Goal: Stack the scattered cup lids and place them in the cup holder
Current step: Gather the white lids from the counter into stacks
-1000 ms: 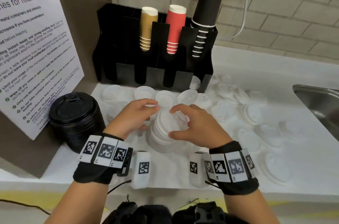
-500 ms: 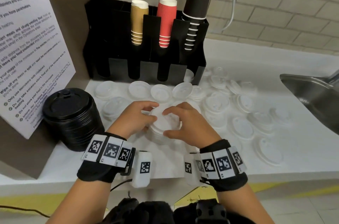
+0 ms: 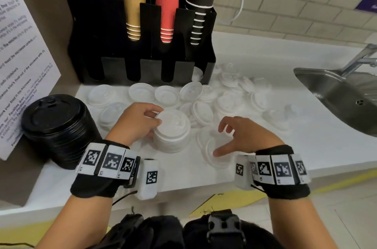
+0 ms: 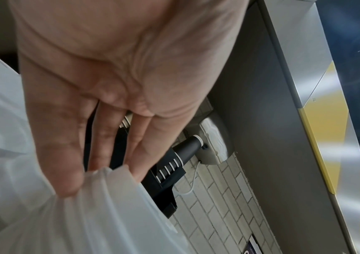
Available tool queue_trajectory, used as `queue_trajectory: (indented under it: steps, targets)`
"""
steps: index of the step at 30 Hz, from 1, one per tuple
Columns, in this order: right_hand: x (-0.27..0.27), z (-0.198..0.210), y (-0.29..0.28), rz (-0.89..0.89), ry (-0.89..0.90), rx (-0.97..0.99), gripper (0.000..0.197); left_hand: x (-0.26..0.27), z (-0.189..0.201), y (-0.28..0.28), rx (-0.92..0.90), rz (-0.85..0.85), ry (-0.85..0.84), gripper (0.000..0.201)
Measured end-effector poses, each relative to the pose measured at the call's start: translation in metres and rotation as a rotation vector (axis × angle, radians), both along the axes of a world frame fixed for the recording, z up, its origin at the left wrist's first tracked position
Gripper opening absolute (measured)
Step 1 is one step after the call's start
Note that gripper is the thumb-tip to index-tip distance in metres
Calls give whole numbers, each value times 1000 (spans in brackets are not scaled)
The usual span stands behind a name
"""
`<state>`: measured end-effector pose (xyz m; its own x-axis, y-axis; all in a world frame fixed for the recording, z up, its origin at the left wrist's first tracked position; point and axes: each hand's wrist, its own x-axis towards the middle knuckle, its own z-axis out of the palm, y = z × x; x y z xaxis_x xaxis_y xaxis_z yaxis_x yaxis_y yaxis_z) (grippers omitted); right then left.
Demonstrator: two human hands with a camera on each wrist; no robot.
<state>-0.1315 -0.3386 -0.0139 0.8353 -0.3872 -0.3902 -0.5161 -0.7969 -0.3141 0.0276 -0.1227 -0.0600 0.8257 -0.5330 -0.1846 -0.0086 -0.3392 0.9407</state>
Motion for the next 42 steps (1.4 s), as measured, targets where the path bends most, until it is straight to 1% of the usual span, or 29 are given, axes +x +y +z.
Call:
queue_trajectory:
  steps: [2, 4, 7, 9, 10, 12, 15, 17, 18, 20, 22, 23, 26, 29, 34, 36, 38, 40, 42]
  targets:
    - [1, -12, 10, 27, 50, -27, 74, 1, 0, 0, 1, -2, -6, 27]
    - [4, -22, 18, 43, 69, -60, 79, 1, 1, 1, 2, 2, -10, 26]
    - [5, -29, 22, 64, 72, -102, 75, 0, 2, 1, 10, 1, -7, 25]
    - [7, -22, 17, 75, 65, -66, 69, 0, 3, 1, 11, 5, -6, 25]
    - [9, -15, 12, 73, 42, -37, 67, 0, 3, 1, 11, 7, -6, 25]
    - [16, 3, -1, 56, -65, -21, 63, -2, 4, 0, 10, 13, -7, 26]
    - [28, 25, -21, 20, -271, -158, 68, -4, 5, 0, 11, 34, -5, 26]
    - [32, 29, -25, 16, -345, -213, 67, -5, 7, -1, 10, 54, 8, 24]
    - [31, 26, -24, 23, -338, -195, 62, -6, 7, -2, 12, 62, 15, 24]
    - [29, 14, -17, 54, -230, -130, 53, -8, 8, -3, 19, 77, 21, 23]
    - [27, -3, -8, 98, -102, -98, 53, -10, 8, -4, 20, 90, 23, 22]
    - [27, -11, -3, 113, -70, -89, 54, -11, 9, -4, 19, 96, 25, 22]
    - [28, -26, 5, 134, -53, -81, 55, -13, 9, -4, 17, 114, 36, 22]
    - [29, -32, 5, 157, -66, -82, 51, -16, 11, -3, 15, 107, 49, 24]
    - [29, -15, -6, 244, -71, 65, 45, -20, 14, -3, 11, 133, 52, 29]
    - [30, -3, -13, 272, -127, 158, 41, -21, 14, -4, 7, 150, 58, 28]
    - [35, 7, -13, 278, -270, 239, 38, -22, 14, -4, 7, 176, 63, 26]
    - [44, 8, -6, 278, -418, 309, 40, -22, 14, -4, 2, 198, 68, 22]
    - [55, 4, 6, 280, -486, 368, 43, -22, 14, -2, -13, 211, 77, 21]
